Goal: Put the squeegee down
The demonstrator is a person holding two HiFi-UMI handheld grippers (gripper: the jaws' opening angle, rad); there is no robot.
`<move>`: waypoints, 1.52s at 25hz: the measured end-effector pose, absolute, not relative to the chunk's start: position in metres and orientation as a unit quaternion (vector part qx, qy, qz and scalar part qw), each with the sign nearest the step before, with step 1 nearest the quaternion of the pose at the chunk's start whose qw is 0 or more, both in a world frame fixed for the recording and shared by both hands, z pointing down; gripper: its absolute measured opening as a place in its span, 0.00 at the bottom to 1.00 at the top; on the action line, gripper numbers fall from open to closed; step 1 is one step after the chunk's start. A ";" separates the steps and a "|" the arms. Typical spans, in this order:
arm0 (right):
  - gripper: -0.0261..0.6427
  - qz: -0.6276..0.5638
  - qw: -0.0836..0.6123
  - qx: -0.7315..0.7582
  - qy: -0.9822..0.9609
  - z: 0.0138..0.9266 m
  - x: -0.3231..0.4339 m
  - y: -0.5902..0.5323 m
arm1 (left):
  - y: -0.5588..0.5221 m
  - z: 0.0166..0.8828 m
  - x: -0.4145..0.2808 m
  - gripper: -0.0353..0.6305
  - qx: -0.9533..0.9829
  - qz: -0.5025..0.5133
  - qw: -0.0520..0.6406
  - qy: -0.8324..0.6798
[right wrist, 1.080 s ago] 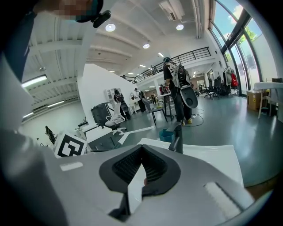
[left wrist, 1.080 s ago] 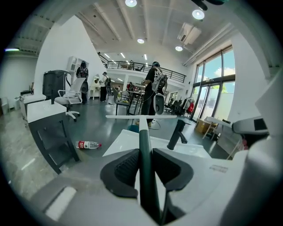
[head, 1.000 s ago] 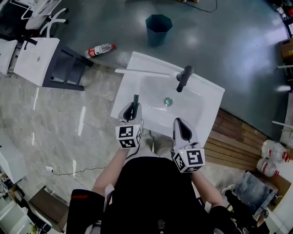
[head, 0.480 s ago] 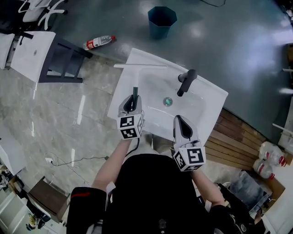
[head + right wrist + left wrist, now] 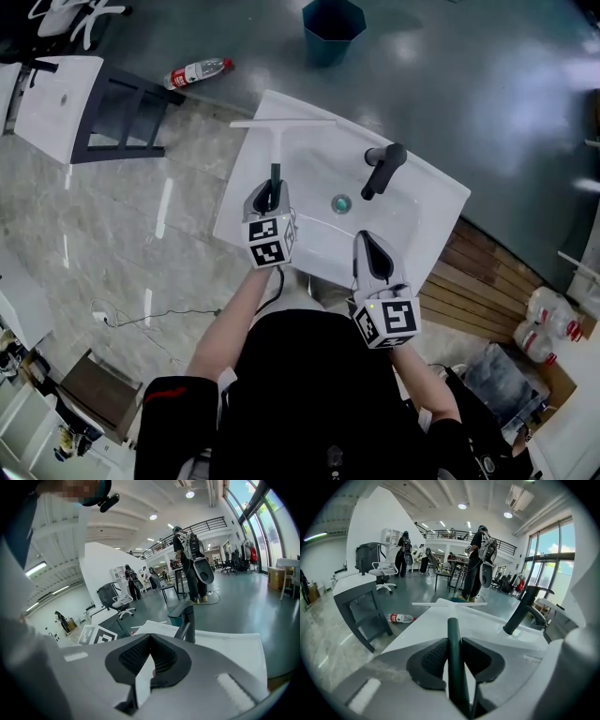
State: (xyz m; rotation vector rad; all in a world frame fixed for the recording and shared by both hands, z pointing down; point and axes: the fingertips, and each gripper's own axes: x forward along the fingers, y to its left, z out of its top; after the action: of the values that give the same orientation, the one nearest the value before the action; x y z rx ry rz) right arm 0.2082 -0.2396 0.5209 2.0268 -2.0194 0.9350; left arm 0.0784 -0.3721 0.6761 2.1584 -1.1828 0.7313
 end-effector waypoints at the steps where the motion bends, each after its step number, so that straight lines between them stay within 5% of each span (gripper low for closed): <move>1: 0.04 0.311 0.066 0.672 -0.669 0.522 0.209 -0.241 | -0.374 0.679 0.080 0.21 0.804 0.275 0.285 -0.444; 38: 0.04 0.332 0.069 0.677 -0.653 0.543 0.212 -0.233 | -0.369 0.738 0.082 0.21 0.785 0.357 0.253 -0.438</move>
State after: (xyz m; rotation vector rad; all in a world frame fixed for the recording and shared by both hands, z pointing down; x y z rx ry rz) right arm 0.2123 -0.2327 0.5431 2.0380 -1.9658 0.9989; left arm 0.0824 -0.3685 0.7377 2.1332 -1.1917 0.9701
